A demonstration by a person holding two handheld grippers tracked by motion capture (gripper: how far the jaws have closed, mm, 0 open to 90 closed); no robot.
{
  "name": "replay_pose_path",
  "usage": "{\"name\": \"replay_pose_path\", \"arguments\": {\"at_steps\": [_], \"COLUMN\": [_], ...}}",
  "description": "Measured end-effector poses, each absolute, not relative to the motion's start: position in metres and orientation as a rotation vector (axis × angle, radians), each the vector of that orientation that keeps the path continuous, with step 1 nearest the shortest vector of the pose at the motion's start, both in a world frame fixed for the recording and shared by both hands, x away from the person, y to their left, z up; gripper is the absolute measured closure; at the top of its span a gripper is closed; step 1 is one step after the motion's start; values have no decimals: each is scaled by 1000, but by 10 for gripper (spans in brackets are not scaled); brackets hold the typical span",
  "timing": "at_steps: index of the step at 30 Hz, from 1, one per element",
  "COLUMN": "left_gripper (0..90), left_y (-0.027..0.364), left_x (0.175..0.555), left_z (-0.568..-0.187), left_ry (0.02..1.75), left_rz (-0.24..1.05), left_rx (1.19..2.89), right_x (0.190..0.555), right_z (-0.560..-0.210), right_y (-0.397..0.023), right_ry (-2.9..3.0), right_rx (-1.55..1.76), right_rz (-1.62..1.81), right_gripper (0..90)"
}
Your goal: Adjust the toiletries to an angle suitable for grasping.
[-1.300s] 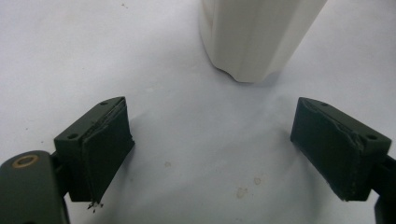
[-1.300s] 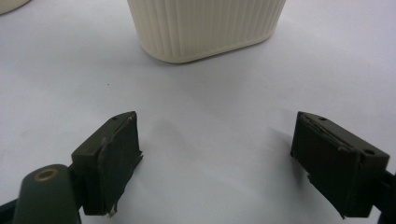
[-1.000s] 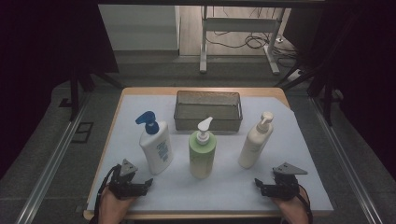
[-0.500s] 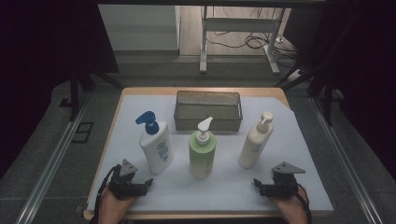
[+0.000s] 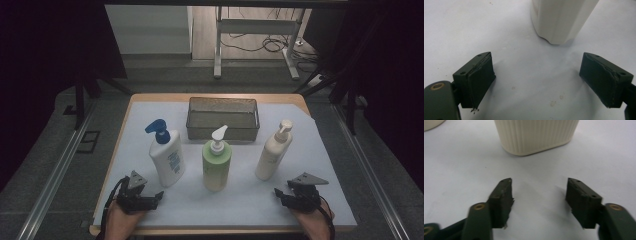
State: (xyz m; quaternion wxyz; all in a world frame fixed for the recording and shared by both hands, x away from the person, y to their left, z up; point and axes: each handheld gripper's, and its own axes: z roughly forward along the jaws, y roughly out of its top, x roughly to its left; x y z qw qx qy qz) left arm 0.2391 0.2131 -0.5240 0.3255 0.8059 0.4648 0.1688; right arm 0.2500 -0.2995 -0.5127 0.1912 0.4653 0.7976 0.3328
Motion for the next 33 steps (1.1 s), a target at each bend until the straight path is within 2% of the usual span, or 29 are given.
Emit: {"name": "replay_pose_path", "arguments": {"at_steps": [5, 6, 9, 17, 21, 33], "left_gripper": [120, 120, 120, 120, 120, 121], "left_y": [213, 213, 213, 213, 213, 213], "left_x": [239, 239, 239, 239, 239, 239], "left_z": [-524, -524, -524, -524, -524, -524], "left_ry": [1218, 1218, 1218, 1218, 1218, 1218], "left_rz": [442, 442, 443, 442, 444, 444], "left_rx": [2112, 2112, 2111, 2111, 2110, 2110], "right_x": [250, 250, 250, 249, 250, 267], "right_z": [-512, -512, -511, -503, -499, -483], "right_y": [-301, -301, -303, -305, -306, -315], "right_ry": [2255, 2255, 2259, 2219, 2201, 2089], "right_rx": [1282, 1282, 1279, 1272, 1293, 1430], "right_rz": [955, 955, 964, 1014, 1049, 1098], "right_gripper": [599, 599, 695, 841, 885, 892]}}
